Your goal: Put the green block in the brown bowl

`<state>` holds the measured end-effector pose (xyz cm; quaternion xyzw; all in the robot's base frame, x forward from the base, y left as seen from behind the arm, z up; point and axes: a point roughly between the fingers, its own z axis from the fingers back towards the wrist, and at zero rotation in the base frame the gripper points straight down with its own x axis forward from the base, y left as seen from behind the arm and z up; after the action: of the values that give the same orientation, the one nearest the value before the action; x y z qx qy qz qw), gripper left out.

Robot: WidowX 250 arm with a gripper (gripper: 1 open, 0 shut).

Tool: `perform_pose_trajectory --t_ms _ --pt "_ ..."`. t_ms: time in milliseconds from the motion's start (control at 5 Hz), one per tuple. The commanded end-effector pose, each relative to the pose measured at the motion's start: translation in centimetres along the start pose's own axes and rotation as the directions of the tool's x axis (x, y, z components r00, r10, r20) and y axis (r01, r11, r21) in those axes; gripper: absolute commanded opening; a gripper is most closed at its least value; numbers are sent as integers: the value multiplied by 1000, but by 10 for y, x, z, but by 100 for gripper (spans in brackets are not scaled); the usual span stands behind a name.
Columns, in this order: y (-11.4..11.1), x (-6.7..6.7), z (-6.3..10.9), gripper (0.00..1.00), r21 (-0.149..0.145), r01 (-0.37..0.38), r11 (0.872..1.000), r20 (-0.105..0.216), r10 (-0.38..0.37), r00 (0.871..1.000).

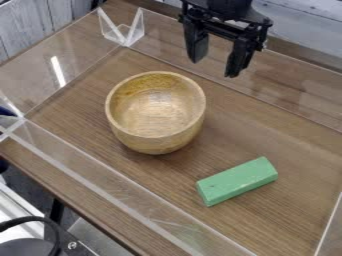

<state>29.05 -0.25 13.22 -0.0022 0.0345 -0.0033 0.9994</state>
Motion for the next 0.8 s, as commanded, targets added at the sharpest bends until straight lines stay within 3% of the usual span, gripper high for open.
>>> perform_pose_trajectory --t_ms 0,200,400,600 --pt "-4 -5 -10 100 -1 24 1000 -24 -24 999" --pt "-21 -25 -14 100 -4 127 992 -20 -127 992" --pt "-33 -31 -18 100 -7 201 980 -27 -201 979" --pt "-51 -38 -25 100 -8 288 958 -26 -288 957"
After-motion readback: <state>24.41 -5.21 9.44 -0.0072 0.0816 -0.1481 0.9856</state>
